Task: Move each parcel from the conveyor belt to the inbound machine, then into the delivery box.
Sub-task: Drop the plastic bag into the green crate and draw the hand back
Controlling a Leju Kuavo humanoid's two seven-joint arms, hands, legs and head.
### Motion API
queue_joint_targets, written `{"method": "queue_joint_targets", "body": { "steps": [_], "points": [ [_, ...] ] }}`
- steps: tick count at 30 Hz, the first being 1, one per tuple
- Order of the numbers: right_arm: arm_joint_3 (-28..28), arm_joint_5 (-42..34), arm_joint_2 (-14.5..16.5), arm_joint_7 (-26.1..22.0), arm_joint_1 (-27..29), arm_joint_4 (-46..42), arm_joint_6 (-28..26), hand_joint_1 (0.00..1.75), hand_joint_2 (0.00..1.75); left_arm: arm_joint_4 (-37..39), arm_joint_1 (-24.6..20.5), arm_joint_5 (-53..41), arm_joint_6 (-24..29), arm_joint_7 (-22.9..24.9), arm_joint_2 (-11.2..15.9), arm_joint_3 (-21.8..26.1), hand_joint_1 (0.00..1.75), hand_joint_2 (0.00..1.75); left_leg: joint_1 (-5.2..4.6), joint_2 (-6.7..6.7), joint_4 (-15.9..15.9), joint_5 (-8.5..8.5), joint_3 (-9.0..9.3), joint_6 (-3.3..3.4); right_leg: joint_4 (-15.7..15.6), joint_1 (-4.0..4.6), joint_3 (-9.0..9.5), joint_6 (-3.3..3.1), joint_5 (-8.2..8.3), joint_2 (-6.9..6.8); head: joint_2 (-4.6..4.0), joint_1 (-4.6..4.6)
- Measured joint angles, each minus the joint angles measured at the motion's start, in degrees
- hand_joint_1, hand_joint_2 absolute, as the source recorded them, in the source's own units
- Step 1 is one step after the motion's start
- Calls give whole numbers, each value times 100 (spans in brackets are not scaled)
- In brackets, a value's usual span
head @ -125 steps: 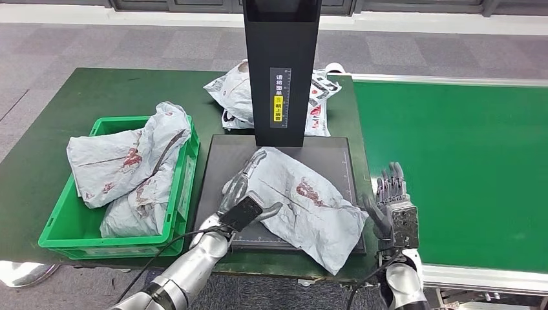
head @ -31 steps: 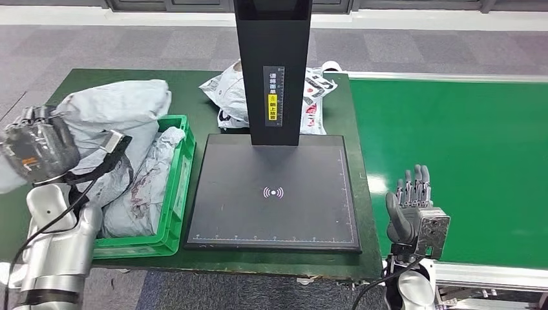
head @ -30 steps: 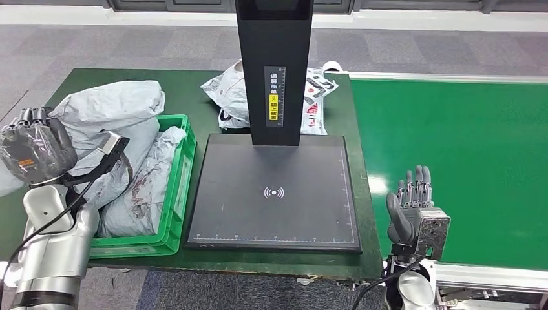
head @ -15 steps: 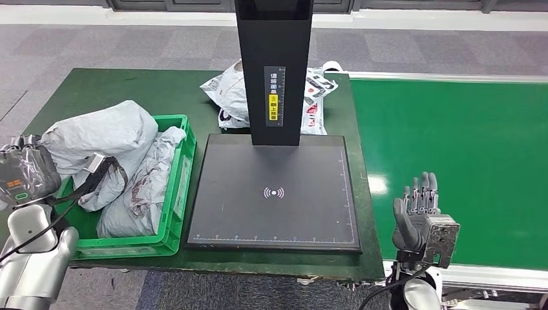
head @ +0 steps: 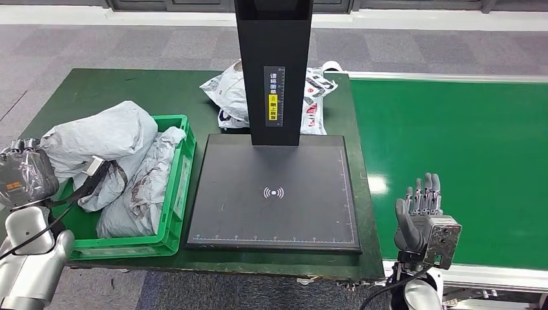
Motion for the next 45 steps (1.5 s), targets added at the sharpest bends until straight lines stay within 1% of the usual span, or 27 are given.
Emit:
{"method": "queue_joint_targets", "body": {
  "steps": [1, 2, 3, 4, 6, 7, 8, 10, 11, 12, 13, 15, 16, 17, 18, 20, 26, 31, 33, 39, 42, 45],
  "points": [
    [-1, -1, 0, 1, 8, -4, 0, 0, 175, 17, 10, 0, -98, 67, 25, -23, 175, 175, 0, 0, 0, 0, 0, -1, 0, 0, -1, 0, 0, 0, 0, 0],
    [-4, -4, 0, 2, 25, -17, 0, 0, 175, 47, 19, 0, -199, 76, 48, -43, 171, 175, 0, 0, 0, -1, 1, -1, 0, 0, -1, 0, 0, 0, 0, -1],
    [-14, -10, 0, 3, 49, -39, 5, 0, 175, 88, 27, 0, -299, 2, 59, -53, 140, 175, 0, 0, 0, -1, 1, -2, 0, 0, -2, -1, -1, 0, 0, -1],
    [-27, -22, 0, 6, 77, -69, 21, 0, 175, 145, 30, 0, -417, -148, 56, -53, 122, 175, 0, -1, 0, -1, 1, -2, 0, 0, -2, -1, -2, -1, 0, -1],
    [-65, -45, 0, 11, 128, -142, 81, 0, 175, 271, 31, 0, -667, -469, 34, -55, 41, 175, 0, -3, 0, -2, 0, -2, -1, 0, -1, -2, -4, -4, 0, 0],
    [-84, -53, 0, 13, 149, -179, 120, 0, 175, 334, 33, 0, -801, -537, 19, -74, 28, 175, 0, -4, 0, -2, 0, -2, -1, 0, 0, -3, -4, -5, 0, 0],
    [-104, -48, 0, 15, 168, -213, 160, 0, 175, 395, 37, 0, -987, -524, 9, -121, 3, 175, 0, -4, 0, -2, 0, -2, -1, -1, 1, -3, -3, -4, 0, 0],
    [-137, -7, 0, 20, 191, -256, 249, 0, 175, 526, 77, 1, -1590, -425, -7, -275, 0, 175, -1, -2, -1, -5, 4, -3, -1, -6, 4, -2, -4, -2, 0, -1],
    [-150, 25, 0, 21, 197, -263, 300, 0, 175, 581, 114, 22, -1955, -481, -14, -347, 0, 175, -2, -1, -2, -7, 10, -4, -1, -10, 8, -1, -5, -1, 0, -1],
    [-163, 51, -1, 23, 208, -270, 353, 0, 175, 615, 153, 105, -2268, -697, -29, -389, 0, 175, -4, -2, -5, -10, 18, -2, -1, -15, 16, 2, -10, -3, 0, -1],
    [-178, 69, -2, 27, 229, -283, 404, 0, 175, 627, 190, 295, -2513, -1063, -50, -396, 0, 175, -6, -5, -7, -14, 30, 1, -1, -20, 27, 6, -17, -5, 0, 0],
    [-223, 79, -5, 47, 288, -328, 486, 0, 175, 585, 225, 994, -2805, -2009, -83, -335, 0, 175, -11, -14, -12, -23, 51, 7, 0, -25, 53, 9, -33, -14, 0, -1],
    [-247, 79, -8, 59, 314, -354, 513, 0, 175, 549, 236, 1370, -2913, -2373, -88, -294, 0, 175, -12, -17, -13, -26, 59, 7, 2, -25, 62, 9, -37, -16, 0, -1],
    [-271, 78, -10, 68, 331, -375, 532, 0, 175, 513, 244, 1655, -2997, -2605, -88, -259, 0, 175, -13, -17, -13, -27, 65, 5, 4, -24, 67, 7, -38, -16, 0, -1],
    [-290, 78, -15, 73, 344, -392, 546, 0, 175, 482, 255, 1824, -3059, -2732, -89, -234, 0, 175, -13, -16, -14, -27, 69, 4, 6, -24, 69, 6, -38, -14, 0, -1],
    [-325, 75, -25, 75, 372, -421, 563, 0, 175, 438, 275, 1931, -3113, -2812, -92, -199, 0, 175, -13, -11, -14, -28, 74, 3, 8, -25, 69, 5, -38, -10, 0, -1],
    [-382, 69, -43, 78, 398, -444, 589, 0, 175, 387, 294, 2210, -3125, -2968, -102, -141, 0, 175, -13, -10, -14, -30, 77, 1, 9, -27, 67, 5, -39, -9, 0, -1],
    [-405, 43, -48, 102, 400, -456, 588, 0, 175, 392, 271, 2725, -2932, -3208, -110, -59, 0, 175, -13, -10, -14, -30, 74, 0, 8, -23, 63, 3, -41, -9, 0, -2],
    [-412, 33, -49, 108, 402, -470, 585, 0, 175, 369, 266, 2876, -2749, -3275, -128, -36, 0, 175, -13, -11, -13, -30, 71, 0, 7, -20, 60, 3, -41, -9, 0, -2],
    [-415, 9, -48, 116, 410, -502, 558, 0, 175, 117, 222, 3524, -1955, -3663, -240, 50, 0, 175, -13, -11, -12, -29, 67, -1, 7, -16, 57, 2, -38, -10, 0, 0],
    [-415, 9, -47, 116, 409, -524, 519, 0, 175, -162, 220, 3856, -1718, -3793, -347, 108, 0, 175, -13, -11, -11, -29, 64, -1, 7, -15, 55, 2, -38, -10, 0, 0],
    [-415, 1, -46, 119, 402, -531, 497, 0, 175, -376, 181, 4019, -1593, -3766, -391, 174, 0, 175, -13, -12, -11, -30, 62, -2, 7, -14, 55, 2, -38, -11, 0, 0]
  ]
}}
